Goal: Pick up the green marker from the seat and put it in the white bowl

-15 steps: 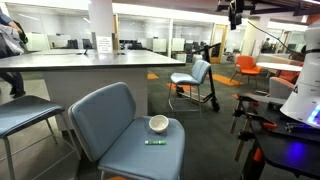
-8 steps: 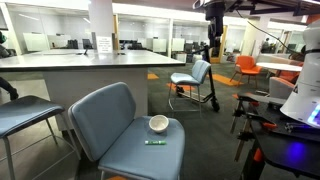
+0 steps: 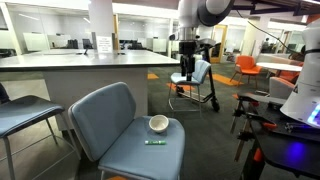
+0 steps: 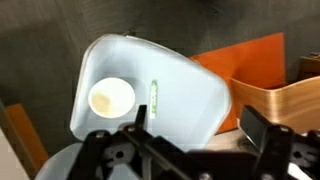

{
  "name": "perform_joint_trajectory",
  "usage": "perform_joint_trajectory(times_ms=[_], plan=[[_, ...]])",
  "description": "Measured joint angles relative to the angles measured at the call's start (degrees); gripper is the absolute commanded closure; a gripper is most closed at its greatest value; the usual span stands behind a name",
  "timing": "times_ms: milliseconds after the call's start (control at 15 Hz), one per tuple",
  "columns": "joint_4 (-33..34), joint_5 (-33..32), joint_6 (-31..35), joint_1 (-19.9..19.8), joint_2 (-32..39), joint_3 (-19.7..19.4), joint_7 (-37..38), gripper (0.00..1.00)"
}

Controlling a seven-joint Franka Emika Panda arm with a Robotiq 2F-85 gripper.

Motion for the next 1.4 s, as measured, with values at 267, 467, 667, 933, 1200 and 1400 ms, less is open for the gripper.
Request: perform_joint_trajectory(times_ms=[267,467,667,933,1200,1400], plan=[[8.8,0.2,5.2,-1.5,15.5,2.3,-3.1,0.00],[16.1,0.1,7.0,-3.1,25.4,5.0,-4.1,0.00],[22.3,-0.2,7.5,-3.8,33.5,6.8,-4.7,0.00],[30.0,-2.2,8.2,-4.2,43.0,6.9,-4.9,0.00],[38.2,-4.3,8.6,-5.4,52.3,6.9,-5.2,0.00],[44.9,-5.4,8.6,-5.9,59.3,6.9,-6.0,0.00]])
